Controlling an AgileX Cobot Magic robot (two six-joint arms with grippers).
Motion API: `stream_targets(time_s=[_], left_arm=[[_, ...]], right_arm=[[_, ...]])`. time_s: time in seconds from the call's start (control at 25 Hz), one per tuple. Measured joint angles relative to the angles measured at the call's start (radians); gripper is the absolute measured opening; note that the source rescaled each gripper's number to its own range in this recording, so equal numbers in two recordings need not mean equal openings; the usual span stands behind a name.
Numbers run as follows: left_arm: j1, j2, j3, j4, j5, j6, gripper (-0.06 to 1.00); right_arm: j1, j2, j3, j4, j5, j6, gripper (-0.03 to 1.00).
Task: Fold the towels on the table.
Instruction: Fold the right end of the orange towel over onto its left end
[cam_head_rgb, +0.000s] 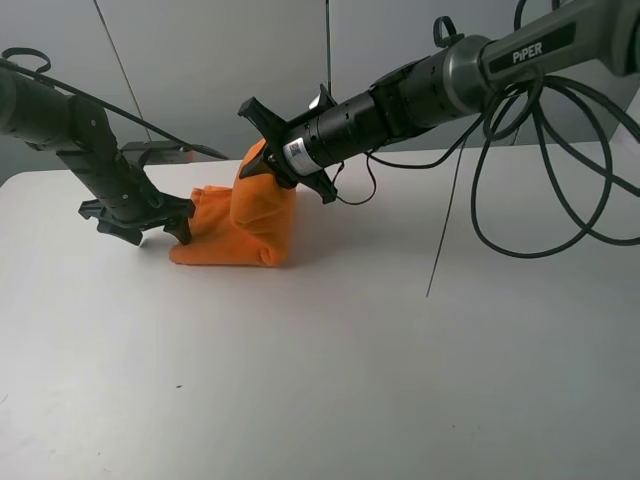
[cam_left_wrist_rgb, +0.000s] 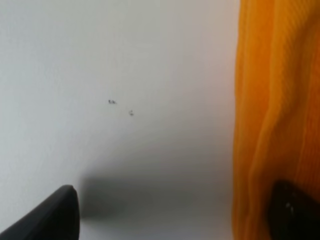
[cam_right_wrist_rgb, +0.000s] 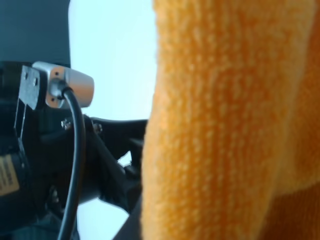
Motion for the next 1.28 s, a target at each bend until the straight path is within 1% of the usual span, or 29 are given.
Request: stream_targets(time_s=[0.24, 0.52, 0.76, 0.8, 0.88, 0.92, 1.0, 1.08, 1.12, 1.16, 1.28], left_arm=[[0.0, 0.0, 0.0, 0.002, 0.002, 0.0, 0.97], [0.0, 0.0, 0.0, 0.002, 0.002, 0.0, 0.97], [0.0, 0.0, 0.0, 0.002, 0.002, 0.0, 0.97], [0.0, 0.0, 0.0, 0.002, 0.002, 0.0, 0.97], [0.0, 0.0, 0.0, 0.002, 0.003, 0.0, 0.97], [0.0, -0.002, 0.0, 0.002, 0.008, 0.0, 0.97], [0.0, -0.018, 0.002, 0.016, 0.024, 0.0, 0.97], [0.0, -0.044, 0.004, 0.041, 0.049, 0.0, 0.97], [0.0, -0.064, 0.004, 0.052, 0.058, 0.0, 0.97], [0.0, -0.088, 0.004, 0.058, 0.069, 0.0, 0.97], [0.0, -0.161, -0.026, 0.08, 0.131, 0.0, 0.97]], right_arm=[[0.006, 0.092, -0.087, 0.025, 0.022, -0.005, 0.05], [0.034, 0.146, -0.101, 0.035, 0.024, -0.006, 0.05], [0.036, 0.168, -0.103, 0.04, 0.02, -0.012, 0.06], [0.036, 0.169, -0.105, 0.04, 0.02, -0.012, 0.1], [0.036, 0.171, -0.107, 0.04, 0.019, -0.014, 0.28], [0.036, 0.171, -0.107, 0.04, 0.019, -0.016, 0.41], [0.036, 0.171, -0.107, 0.042, 0.026, -0.016, 0.71], [0.036, 0.171, -0.11, 0.049, 0.034, -0.02, 0.91], [0.036, 0.171, -0.112, 0.053, 0.043, -0.025, 0.95], [0.036, 0.171, -0.115, 0.057, 0.05, -0.027, 0.97], [0.036, 0.173, -0.139, 0.055, 0.091, -0.034, 0.99]])
